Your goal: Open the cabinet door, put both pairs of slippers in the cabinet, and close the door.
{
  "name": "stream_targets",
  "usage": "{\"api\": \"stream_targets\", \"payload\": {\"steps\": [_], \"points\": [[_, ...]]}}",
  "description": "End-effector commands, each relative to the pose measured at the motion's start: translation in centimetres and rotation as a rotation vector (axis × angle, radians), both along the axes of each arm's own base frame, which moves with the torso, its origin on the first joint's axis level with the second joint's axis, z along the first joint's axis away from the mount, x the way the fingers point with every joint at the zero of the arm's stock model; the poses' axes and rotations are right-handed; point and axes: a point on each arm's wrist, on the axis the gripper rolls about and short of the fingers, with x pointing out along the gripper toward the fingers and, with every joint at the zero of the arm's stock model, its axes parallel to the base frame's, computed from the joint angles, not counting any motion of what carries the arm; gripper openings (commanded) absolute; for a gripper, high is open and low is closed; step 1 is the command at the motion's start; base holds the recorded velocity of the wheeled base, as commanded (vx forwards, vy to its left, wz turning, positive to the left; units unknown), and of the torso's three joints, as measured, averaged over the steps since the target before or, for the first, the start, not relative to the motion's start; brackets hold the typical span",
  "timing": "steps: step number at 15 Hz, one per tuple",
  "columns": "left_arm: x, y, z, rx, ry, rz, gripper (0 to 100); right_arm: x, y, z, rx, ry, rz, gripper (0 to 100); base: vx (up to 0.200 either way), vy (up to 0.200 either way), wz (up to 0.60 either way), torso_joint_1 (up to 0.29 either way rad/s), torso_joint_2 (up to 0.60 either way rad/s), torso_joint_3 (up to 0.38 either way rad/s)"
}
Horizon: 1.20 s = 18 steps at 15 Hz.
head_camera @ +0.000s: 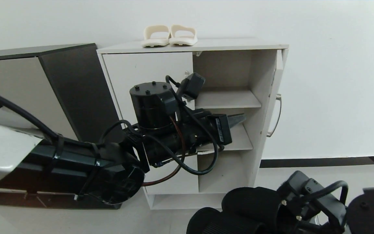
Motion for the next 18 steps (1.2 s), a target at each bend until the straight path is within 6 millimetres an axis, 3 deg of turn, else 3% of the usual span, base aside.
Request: {"api": "stream_targets", "payload": {"steps": [1, 3, 4, 5, 7, 11, 15, 17, 18], "points": [[0.3, 3.6, 2.5, -0.044, -0.043, 0.19, 0, 2.2, 2.6, -1.0, -0.035, -0.002, -0.142, 0, 0.0, 0.0, 0.0, 0.0, 0.0, 0.0], [-1.2, 8.8, 4.9, 0.044, -0.1, 0.402, 0, 5.7, 5.3, -1.9, -0.015, -0.005, -0.269, 0, 0.0, 0.0, 0.0, 0.0, 0.0, 0.0], [-1.9, 9.9, 5.3, 0.078, -0.107, 0.457, 0, 6.9, 5.8, -2.3, -0.017, -0.015, -0.31, 0, 0.0, 0.0, 0.0, 0.0, 0.0, 0.0], [-5.3, 13.0, 6.4, 0.148, -0.093, 0.581, 0, 10.9, 6.8, -3.4, -0.018, -0.066, -0.452, 0, 0.0, 0.0, 0.0, 0.0, 0.0, 0.0], [-10.3, 16.1, 6.0, 0.215, -0.037, 0.703, 0, 14.0, 6.7, -4.0, -0.029, -0.113, -0.525, 0, 0.0, 0.0, 0.0, 0.0, 0.0, 0.0], [-17.8, 20.7, 1.1, 0.282, 0.008, 0.908, 0, 17.2, 4.8, -2.9, -0.028, -0.178, -0.677, 0, 0.0, 0.0, 0.0, 0.0, 0.0, 0.0], [-23.2, 24.6, -3.7, 0.378, -0.015, 1.176, 0, 17.1, 3.4, -3.3, -0.071, -0.185, -0.745, 0, 0.0, 0.0, 0.0, 0.0, 0.0, 0.0], [-24.5, 25.3, -5.1, 0.385, 0.001, 1.253, 0, 16.9, 2.9, -3.5, -0.083, -0.185, -0.758, 0, 0.0, 0.0, 0.0, 0.0, 0.0, 0.0], [-25.6, 25.7, -7.4, 0.423, 0.01, 1.268, 0, 16.9, 2.6, -3.7, -0.094, -0.185, -0.775, 0, 0.0, 0.0, 0.0, 0.0, 0.0, 0.0]]}}
